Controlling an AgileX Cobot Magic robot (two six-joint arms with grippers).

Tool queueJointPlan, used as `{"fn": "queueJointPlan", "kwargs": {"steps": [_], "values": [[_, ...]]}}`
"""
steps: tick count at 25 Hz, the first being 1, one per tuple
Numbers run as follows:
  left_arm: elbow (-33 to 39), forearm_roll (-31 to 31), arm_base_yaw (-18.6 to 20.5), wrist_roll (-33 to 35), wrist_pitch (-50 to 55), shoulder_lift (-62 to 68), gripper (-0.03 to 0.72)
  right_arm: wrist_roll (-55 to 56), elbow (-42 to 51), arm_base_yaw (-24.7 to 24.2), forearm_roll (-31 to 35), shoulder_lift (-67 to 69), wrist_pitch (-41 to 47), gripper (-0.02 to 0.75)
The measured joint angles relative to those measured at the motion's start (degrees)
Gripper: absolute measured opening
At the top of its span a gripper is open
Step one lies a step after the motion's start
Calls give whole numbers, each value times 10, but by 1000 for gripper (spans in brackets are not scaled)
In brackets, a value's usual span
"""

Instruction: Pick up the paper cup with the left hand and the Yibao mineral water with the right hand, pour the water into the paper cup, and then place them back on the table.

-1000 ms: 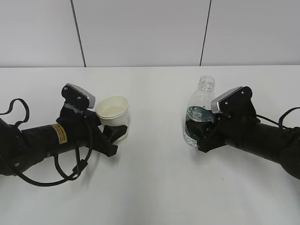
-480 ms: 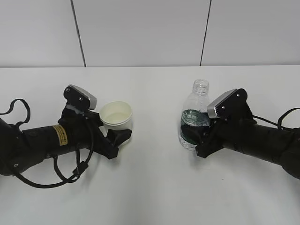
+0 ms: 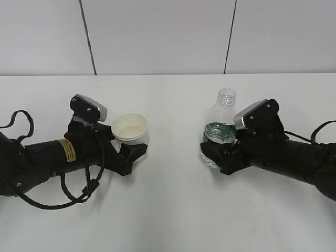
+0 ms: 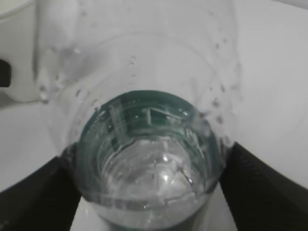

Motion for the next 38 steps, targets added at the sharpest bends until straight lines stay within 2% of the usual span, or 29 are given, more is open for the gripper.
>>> {"fn": "queueJointPlan", "kwargs": {"steps": [8,13,19,29,33,38], "values": [[8,-1,0,0,21,-23,572,26,0,0,-13,-38,52,646],[19,-1,0,-4,42,-42,572,56,2,0,-61,-73,128,645],[21,13,0,-24,87,-62,573,91,3,0,-91,-99,145,645],[21,50,0,-63,202,-118,573,151,4,0,-169,-157,225,636],[21,88,0,-109,262,-142,573,197,4,0,-211,-174,250,633],[25,173,0,-206,297,-170,573,298,5,0,-320,-195,268,619]]}}
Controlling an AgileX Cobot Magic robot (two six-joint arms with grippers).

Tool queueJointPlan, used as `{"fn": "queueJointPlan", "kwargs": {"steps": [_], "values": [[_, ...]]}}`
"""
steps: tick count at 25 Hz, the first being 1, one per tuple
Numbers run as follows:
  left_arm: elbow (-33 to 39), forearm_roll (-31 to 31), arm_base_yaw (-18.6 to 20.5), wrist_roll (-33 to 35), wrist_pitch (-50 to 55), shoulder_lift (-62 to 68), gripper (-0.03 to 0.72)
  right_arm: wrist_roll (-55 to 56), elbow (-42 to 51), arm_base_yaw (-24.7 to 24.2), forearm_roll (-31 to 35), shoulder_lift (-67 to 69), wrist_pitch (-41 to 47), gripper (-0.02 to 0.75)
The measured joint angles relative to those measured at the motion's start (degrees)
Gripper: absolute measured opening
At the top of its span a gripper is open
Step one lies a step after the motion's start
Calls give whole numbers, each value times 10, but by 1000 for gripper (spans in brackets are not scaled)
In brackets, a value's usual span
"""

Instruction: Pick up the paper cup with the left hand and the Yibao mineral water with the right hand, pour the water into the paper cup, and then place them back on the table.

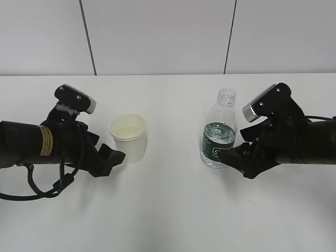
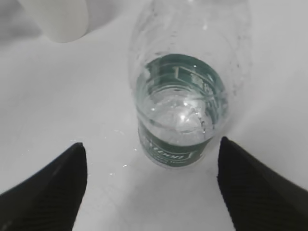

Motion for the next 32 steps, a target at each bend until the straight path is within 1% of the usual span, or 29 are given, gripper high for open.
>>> {"fn": "queueJointPlan", "kwargs": {"steps": [4,7,9,17,18,22,26,32], "values": [[0,57,0,-55,21,-27,573,73,0,0,-73,-16,6,612],[1,126,0,-124,59,-45,573,142,0,0,-132,-37,16,608],[1,159,0,-161,73,-61,573,188,0,0,-173,-53,20,601],[1,201,0,-250,78,-121,557,414,1,0,-381,-129,12,594],[1,210,0,-259,78,-125,557,439,1,0,-396,-136,8,594],[1,241,0,-275,77,-137,557,520,2,0,-421,-170,-14,594],[1,248,0,-276,77,-156,557,534,2,0,-423,-196,-24,594],[1,263,0,-276,78,-188,550,536,-13,0,-423,-218,35,594]]}}
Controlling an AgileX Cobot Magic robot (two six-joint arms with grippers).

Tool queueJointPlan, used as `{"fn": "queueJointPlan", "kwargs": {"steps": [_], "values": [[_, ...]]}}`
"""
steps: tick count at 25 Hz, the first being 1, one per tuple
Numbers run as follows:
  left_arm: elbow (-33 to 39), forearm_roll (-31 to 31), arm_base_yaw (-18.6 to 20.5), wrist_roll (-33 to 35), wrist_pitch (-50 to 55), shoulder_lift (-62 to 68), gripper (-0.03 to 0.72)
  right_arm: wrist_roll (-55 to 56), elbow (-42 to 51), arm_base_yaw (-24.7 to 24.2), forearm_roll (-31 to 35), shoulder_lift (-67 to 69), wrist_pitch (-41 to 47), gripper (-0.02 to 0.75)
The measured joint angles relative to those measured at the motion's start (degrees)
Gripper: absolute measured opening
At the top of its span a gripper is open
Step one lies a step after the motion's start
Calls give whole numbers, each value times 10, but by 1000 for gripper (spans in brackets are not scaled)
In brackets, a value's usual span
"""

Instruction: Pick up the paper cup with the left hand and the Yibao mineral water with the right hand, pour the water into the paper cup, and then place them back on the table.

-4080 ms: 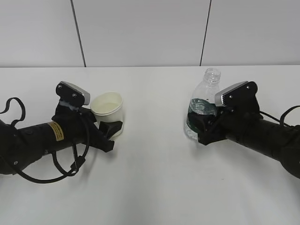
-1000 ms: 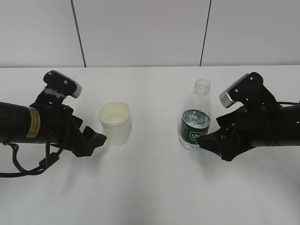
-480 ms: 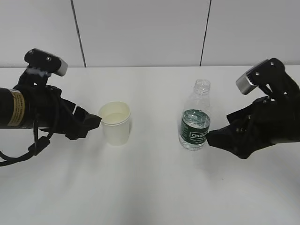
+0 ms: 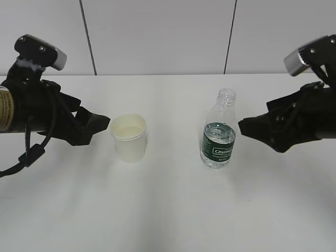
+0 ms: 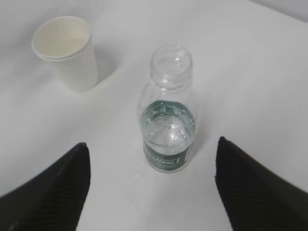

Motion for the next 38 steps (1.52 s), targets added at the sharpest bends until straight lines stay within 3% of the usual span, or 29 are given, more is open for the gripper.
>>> {"fn": "queueJointPlan", "kwargs": {"steps": [4,7,10,12,15,21,25,30,35,38], "values": [[0,3,0,-7,0,-22,550,5,-13,0,0,-9,4,594],[0,31,0,-47,0,-46,546,8,-14,0,0,-23,2,594],[0,126,0,-152,-26,-52,546,10,-14,0,0,-33,0,593],[0,231,0,-249,-84,-52,543,10,-14,0,0,-36,-2,593],[11,294,-1,-304,-164,-52,537,10,-14,0,0,-37,-4,593],[13,294,-1,-317,-208,-52,536,10,-14,0,0,-47,-10,593],[16,294,-1,-316,-111,-53,532,10,-14,0,0,-63,-10,593],[16,294,-1,-268,25,-56,529,11,-14,0,0,-84,-11,593],[16,294,0,-261,84,-57,523,23,-14,0,0,-90,-11,593],[16,294,13,-274,68,-63,496,24,-14,0,0,-92,-11,593]]}}
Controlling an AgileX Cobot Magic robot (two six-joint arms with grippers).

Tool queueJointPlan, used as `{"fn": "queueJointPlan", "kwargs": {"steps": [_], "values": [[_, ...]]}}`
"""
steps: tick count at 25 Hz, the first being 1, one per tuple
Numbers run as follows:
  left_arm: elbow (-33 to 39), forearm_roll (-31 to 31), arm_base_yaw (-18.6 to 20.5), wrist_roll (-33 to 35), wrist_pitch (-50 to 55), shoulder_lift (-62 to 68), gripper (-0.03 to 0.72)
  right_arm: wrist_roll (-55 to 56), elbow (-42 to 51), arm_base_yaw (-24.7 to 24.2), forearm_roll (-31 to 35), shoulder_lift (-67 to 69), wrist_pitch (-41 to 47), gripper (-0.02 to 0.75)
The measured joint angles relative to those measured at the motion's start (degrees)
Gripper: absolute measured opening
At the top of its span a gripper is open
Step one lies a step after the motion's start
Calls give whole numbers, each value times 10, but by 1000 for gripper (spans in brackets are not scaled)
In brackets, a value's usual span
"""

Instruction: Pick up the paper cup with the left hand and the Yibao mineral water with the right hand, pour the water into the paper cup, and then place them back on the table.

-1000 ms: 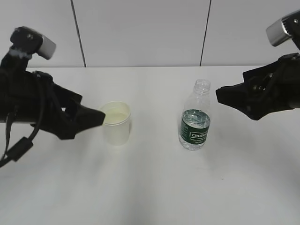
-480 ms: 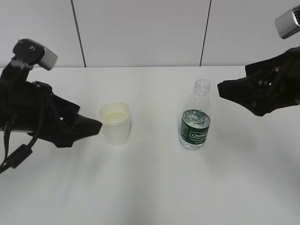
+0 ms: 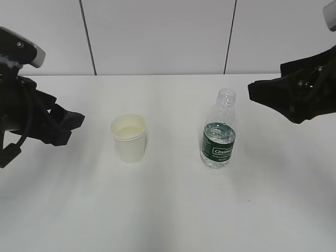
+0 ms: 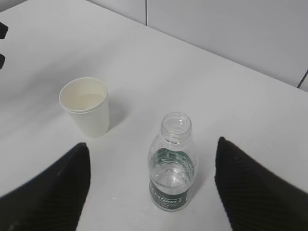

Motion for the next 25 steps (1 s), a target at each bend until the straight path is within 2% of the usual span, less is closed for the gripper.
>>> {"fn": "queueJointPlan", "kwargs": {"steps": [3,9,13,18,25], "values": [[0,0,21,-50,-64,-16,482,1,0,0,0,-1,0,593],[-14,1,61,-69,-198,-25,476,2,0,0,0,-1,-2,593],[-53,1,62,-74,-239,-25,476,2,0,0,0,-1,-7,593],[-104,1,66,-112,-259,-25,476,2,0,0,0,-1,-15,593],[-171,1,66,-116,-393,-25,476,4,0,0,0,-1,-15,593]]}}
